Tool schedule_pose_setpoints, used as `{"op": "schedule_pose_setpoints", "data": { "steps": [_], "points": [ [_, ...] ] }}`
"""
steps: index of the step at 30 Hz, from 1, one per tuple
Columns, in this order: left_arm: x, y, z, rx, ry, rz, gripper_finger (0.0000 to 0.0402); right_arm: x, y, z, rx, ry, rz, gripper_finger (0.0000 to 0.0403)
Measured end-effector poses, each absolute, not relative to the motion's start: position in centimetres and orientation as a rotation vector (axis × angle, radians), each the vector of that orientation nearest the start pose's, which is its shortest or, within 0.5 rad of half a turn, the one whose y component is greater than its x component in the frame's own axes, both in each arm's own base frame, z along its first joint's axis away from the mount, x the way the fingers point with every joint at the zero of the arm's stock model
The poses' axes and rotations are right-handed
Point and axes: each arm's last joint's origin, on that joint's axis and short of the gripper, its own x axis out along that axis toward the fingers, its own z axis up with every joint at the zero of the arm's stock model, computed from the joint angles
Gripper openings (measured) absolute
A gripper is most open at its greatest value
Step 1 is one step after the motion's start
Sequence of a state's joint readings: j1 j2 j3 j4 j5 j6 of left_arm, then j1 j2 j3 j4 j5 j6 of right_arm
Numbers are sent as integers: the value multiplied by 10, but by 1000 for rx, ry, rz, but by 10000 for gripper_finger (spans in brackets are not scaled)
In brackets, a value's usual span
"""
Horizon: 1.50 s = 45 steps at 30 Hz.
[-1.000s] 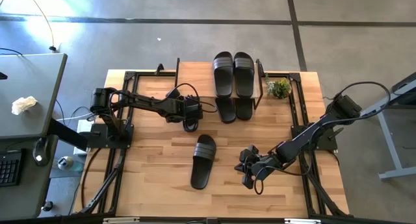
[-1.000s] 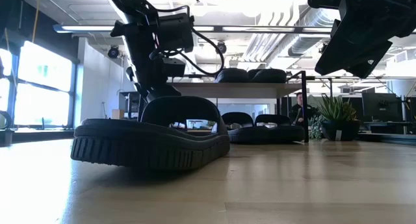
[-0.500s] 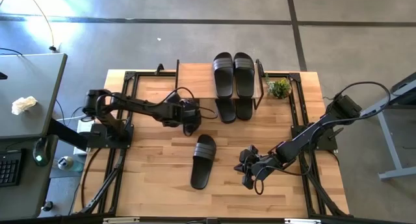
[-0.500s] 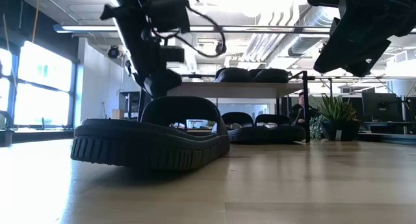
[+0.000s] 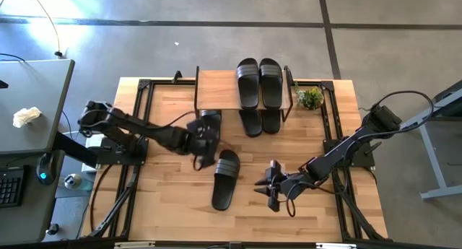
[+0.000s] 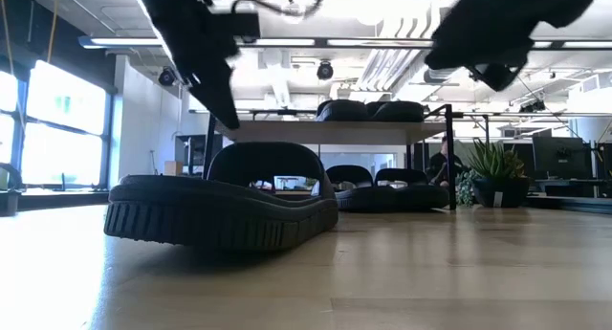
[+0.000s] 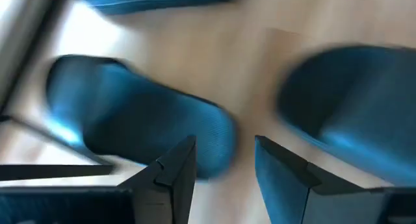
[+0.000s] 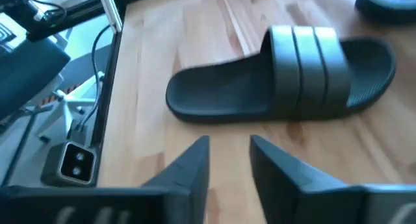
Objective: Pick and place slides into the shelf
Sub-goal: Put the black slipper under the shelf
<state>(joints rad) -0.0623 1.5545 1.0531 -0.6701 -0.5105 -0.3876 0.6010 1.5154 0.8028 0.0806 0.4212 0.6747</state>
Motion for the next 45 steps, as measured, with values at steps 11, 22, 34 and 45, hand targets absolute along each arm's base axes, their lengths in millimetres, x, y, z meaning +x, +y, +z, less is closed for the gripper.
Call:
{"op": "schedule_pose_setpoints", "data": {
  "steps": [11, 22, 34, 45],
  "points": [
    [266, -95, 224, -67, 1080, 318, 140, 269, 165, 207, 59, 468, -37, 155],
    [281, -139, 194, 111, 927, 336, 140, 309, 165, 177, -42, 631, -149, 156],
    [304, -132, 173, 180, 899, 351, 141, 306, 169, 177, -39, 712, -208, 156],
    [316, -114, 163, 155, 910, 405, 141, 302, 171, 176, -54, 730, -210, 156]
  ]
}}
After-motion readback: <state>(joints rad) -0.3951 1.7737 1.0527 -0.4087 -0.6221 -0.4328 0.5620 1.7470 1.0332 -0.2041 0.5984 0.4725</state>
